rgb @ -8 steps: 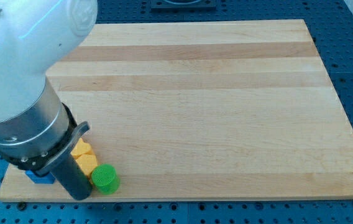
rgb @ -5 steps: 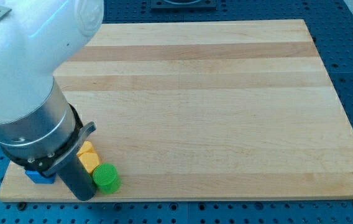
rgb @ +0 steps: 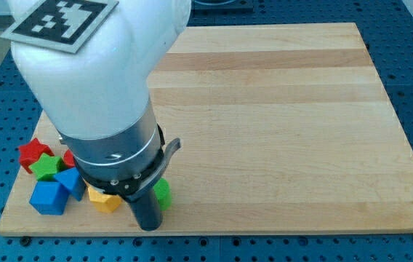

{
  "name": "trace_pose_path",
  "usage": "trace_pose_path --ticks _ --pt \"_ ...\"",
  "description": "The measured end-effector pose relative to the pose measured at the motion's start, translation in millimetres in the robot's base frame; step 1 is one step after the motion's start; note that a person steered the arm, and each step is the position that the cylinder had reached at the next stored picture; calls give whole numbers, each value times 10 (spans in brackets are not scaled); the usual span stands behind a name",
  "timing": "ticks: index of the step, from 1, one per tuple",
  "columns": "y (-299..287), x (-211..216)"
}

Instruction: Move the green circle diagonal to the heart

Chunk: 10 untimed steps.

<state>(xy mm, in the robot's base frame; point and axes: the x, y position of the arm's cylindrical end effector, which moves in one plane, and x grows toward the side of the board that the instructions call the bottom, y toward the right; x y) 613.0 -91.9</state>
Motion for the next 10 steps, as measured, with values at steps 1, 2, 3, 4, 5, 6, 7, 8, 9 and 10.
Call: trace_pose_path --ticks 1,2,3,4,5,6,7,8,9,10 --pt "-26 -107" --pt "-26 -183" --pt "-26 -279" --pt "-26 -424" --pt "-26 -624" --pt "50 -858" --pt "288 -916" --pt "357 -1164" --pt "362 -1462" --pt "534 -1667"
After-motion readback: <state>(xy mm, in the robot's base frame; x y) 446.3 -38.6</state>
